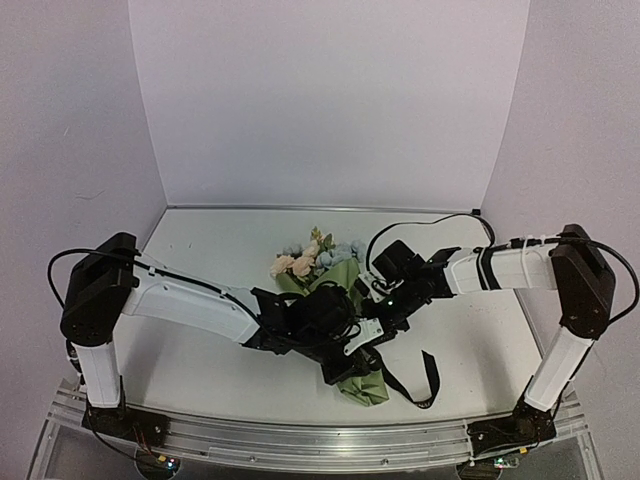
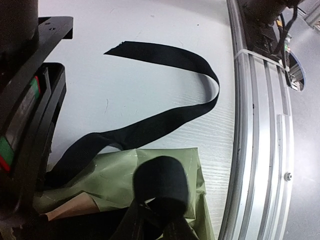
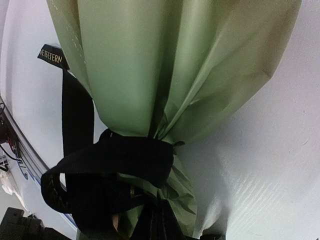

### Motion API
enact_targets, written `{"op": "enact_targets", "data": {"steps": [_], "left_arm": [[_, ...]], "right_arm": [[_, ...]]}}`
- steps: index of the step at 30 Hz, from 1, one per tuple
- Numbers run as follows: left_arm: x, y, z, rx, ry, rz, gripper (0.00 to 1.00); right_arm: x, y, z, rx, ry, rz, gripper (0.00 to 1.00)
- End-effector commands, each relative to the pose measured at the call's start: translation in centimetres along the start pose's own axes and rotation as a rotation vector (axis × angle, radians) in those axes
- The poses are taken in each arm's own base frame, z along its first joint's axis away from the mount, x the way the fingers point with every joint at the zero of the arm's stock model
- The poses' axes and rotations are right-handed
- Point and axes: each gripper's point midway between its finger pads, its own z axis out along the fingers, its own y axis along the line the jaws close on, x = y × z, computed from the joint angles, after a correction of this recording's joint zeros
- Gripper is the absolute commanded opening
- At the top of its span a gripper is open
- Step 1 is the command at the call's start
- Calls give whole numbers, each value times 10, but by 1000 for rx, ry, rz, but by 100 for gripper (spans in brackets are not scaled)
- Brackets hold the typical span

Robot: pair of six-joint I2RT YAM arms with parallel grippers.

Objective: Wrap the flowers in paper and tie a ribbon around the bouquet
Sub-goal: Cross the half-tied ribbon over the folded bouquet.

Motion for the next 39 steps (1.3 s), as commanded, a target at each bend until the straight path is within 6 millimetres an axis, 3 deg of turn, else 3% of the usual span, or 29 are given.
{"op": "enact_targets", "data": {"steps": [1,5,8,18,22,28,33,39], "left_arm": [[-16,11,-4,-63,-5,27,31],[-30,14,-17,-94,-76,10,56],[-45,15,-32,-104,-147,-11,67],[-81,12,-79,-26,-311,-84,79],[-85,23,-97,-38,-350,-125,79],[-63,92,-114,-164,-363,-307,61],[-35,125,-90,-219,-235,-358,53],[-28,126,-71,-135,-191,-366,52]], "right_arm": [[-5,9,-5,-34,-22,2,0],[-4,9,-11,-33,-32,2,0],[-3,7,-15,-23,-42,-3,0],[-6,11,-26,-22,-74,-18,0],[-7,11,-25,-23,-72,-19,0],[-9,14,-26,-28,-74,-9,0],[-10,16,-27,-31,-80,21,0],[-12,17,-29,-39,-96,59,0]]}}
